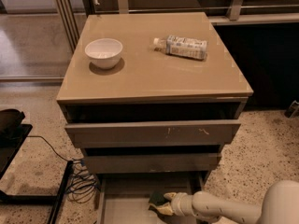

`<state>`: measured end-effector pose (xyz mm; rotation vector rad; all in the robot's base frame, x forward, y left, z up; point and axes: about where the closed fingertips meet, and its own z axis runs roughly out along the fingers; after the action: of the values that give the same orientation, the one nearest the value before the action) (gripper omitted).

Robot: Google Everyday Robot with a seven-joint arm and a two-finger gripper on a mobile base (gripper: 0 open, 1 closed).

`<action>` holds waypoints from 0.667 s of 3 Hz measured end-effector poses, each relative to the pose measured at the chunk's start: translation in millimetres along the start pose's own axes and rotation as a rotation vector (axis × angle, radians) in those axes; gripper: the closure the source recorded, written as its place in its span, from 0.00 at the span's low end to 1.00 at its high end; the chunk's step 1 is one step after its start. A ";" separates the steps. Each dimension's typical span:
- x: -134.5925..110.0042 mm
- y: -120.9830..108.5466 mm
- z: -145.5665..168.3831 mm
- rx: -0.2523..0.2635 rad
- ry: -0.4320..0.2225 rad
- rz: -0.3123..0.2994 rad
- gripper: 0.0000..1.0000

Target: Place sponge into bottom drawer

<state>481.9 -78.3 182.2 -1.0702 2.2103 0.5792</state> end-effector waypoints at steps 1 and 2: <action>7.9 5.4 11.8 -0.041 0.040 -0.018 1.00; 12.6 14.5 17.6 -0.054 0.065 -0.030 1.00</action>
Offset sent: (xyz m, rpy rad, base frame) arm -0.0200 0.0167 -0.0259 -0.0622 0.0615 0.0864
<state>469.9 -66.0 162.6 -1.1638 2.2419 0.6022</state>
